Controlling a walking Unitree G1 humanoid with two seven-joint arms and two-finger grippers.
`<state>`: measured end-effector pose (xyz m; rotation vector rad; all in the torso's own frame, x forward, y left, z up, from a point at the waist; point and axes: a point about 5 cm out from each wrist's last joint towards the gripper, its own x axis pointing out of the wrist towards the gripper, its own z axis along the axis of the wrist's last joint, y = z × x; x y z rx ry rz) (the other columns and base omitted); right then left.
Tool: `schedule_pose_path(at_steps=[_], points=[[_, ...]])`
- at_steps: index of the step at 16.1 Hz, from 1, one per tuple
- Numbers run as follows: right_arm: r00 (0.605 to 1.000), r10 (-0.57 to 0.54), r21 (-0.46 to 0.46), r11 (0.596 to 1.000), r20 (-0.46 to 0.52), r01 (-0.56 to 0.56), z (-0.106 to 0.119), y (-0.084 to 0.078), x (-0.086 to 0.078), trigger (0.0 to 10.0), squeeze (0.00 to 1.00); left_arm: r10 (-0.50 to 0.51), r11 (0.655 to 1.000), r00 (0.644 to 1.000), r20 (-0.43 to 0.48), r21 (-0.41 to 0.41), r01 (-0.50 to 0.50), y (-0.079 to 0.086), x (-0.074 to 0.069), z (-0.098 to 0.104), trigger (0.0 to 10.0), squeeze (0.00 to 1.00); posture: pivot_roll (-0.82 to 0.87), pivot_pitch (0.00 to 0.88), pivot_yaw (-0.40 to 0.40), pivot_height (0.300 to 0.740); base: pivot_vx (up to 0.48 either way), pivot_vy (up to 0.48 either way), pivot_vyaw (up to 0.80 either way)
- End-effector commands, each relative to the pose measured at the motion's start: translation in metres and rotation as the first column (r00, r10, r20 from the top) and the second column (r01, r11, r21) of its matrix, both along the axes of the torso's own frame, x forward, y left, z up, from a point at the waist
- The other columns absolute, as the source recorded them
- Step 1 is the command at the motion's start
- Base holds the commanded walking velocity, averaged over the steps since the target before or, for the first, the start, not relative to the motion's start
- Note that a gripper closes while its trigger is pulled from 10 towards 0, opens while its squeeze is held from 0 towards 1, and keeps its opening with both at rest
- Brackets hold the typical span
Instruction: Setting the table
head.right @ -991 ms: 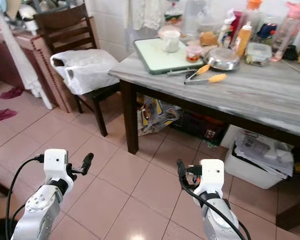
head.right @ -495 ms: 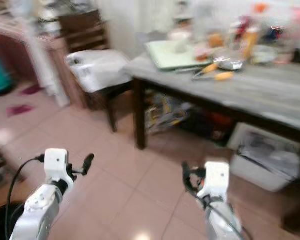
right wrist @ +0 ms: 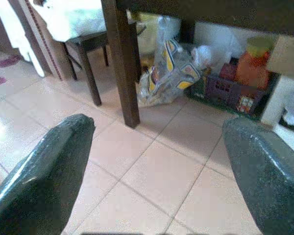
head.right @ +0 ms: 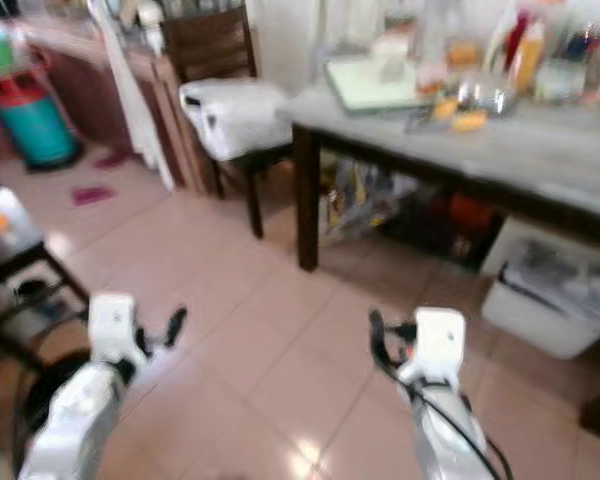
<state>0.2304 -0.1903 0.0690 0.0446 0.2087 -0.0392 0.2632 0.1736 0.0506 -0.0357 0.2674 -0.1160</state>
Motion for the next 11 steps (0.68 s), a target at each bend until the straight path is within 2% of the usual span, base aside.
schedule_pose_path(at_steps=[1,5,8,11], points=[[1.0,-0.005,0.006,1.0,0.021,0.005,0.005,0.001,0.002,10.0,0.0,-0.005,1.0,1.0,0.016,0.015,0.005,0.003,0.005,0.006,10.0,0.0,-0.07,0.029,0.044,0.74,-0.277,0.0,0.0],[1.0,-0.01,0.01,1.0,0.016,0.01,0.003,0.003,-0.001,10.0,0.0,-0.059,0.998,0.997,0.051,-0.009,0.06,0.001,0.009,0.01,10.0,0.0,-0.08,0.028,0.049,0.74,0.0,0.0,0.0],[1.0,-0.014,0.009,1.0,0.008,0.014,0.002,0.003,-0.002,10.0,0.0,-0.106,0.994,0.993,0.058,0.003,0.106,-0.009,0.01,0.011,10.0,0.0,-0.09,0.023,0.053,0.74,0.0,0.0,-0.79],[1.0,-0.02,0.004,1.0,0.012,0.02,0.003,0.001,-0.002,10.0,0.0,-0.116,0.993,0.991,0.059,-0.012,0.117,-0.012,0.012,0.01,10.0,0.0,-0.09,0.019,0.052,0.74,0.0,-0.462,-0.77]])
